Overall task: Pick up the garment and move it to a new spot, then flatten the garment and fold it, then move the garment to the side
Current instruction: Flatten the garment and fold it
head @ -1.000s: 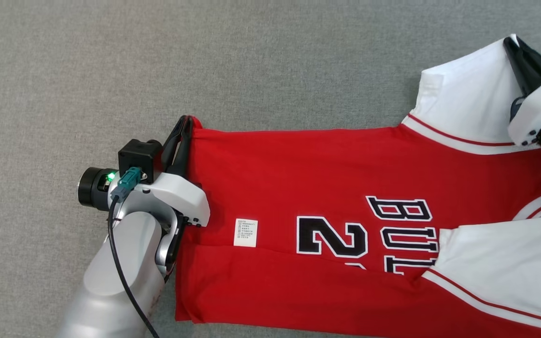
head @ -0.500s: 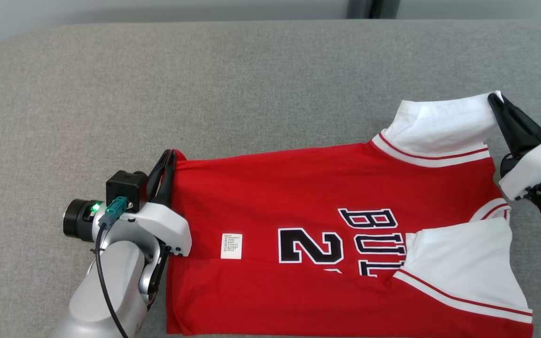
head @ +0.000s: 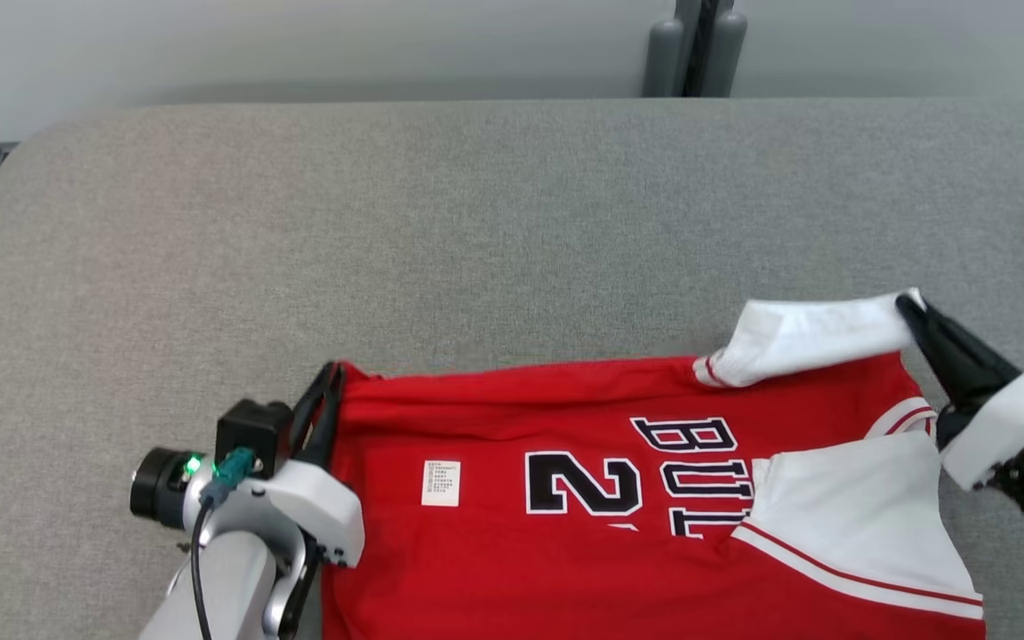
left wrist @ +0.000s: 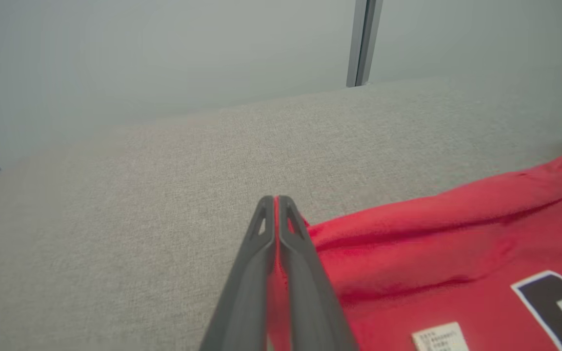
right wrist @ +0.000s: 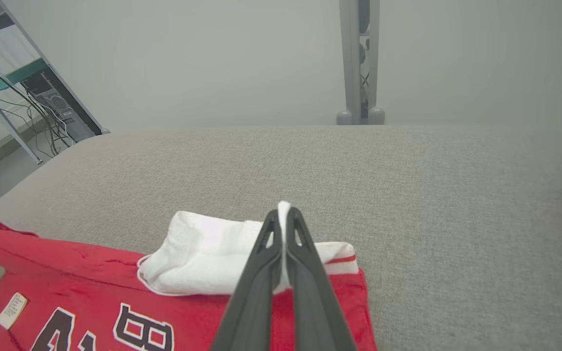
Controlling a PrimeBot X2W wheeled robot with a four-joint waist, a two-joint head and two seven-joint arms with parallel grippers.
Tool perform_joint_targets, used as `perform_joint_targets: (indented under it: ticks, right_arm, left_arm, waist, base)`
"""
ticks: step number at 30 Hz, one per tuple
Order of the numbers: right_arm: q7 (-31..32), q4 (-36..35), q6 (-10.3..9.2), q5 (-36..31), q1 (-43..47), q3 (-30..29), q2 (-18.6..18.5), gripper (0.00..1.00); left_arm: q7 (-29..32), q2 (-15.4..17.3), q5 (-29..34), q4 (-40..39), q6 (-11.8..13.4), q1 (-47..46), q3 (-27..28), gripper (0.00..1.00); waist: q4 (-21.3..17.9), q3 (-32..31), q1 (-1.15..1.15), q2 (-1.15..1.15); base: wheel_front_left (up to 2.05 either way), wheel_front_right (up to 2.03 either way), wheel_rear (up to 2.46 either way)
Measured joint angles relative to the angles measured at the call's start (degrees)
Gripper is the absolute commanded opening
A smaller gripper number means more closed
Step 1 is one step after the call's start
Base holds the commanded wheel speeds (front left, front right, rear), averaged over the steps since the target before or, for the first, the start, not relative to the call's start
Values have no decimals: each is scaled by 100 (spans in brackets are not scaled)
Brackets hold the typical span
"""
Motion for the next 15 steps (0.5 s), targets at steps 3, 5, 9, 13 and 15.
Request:
perform_joint_targets:
  ticks: [3, 5, 9, 13, 15]
  right_arm:
    - [56, -189, 0, 129, 247, -7, -108, 0]
    - [158, -321, 0, 255, 357, -19, -166, 0]
    - [350, -599, 0, 465, 762, 2, -347, 0]
    - [536, -828, -1, 667, 1005, -57, -563, 0]
    - [636, -954, 0, 724, 1151, -56, -634, 0]
  left_arm:
    - [57, 43, 0, -120, 0, 244, -75, 0]
    - [99, 59, 1, -202, 0, 348, -123, 0]
    - [205, 87, 7, -365, 29, 636, -220, 0]
    - [303, 152, 4, -603, 71, 712, -246, 0]
    - [380, 212, 3, -691, 86, 803, -265, 0]
  waist:
    - [10, -114, 0, 0]
    - [13, -162, 0, 0]
    - [27, -315, 0, 0]
    - [72, -321, 0, 0]
    - [73, -333, 0, 0]
  base:
    - [0, 0, 0]
    - [0, 0, 0]
    - [0, 0, 0]
    - [0, 0, 0]
    - [0, 0, 0]
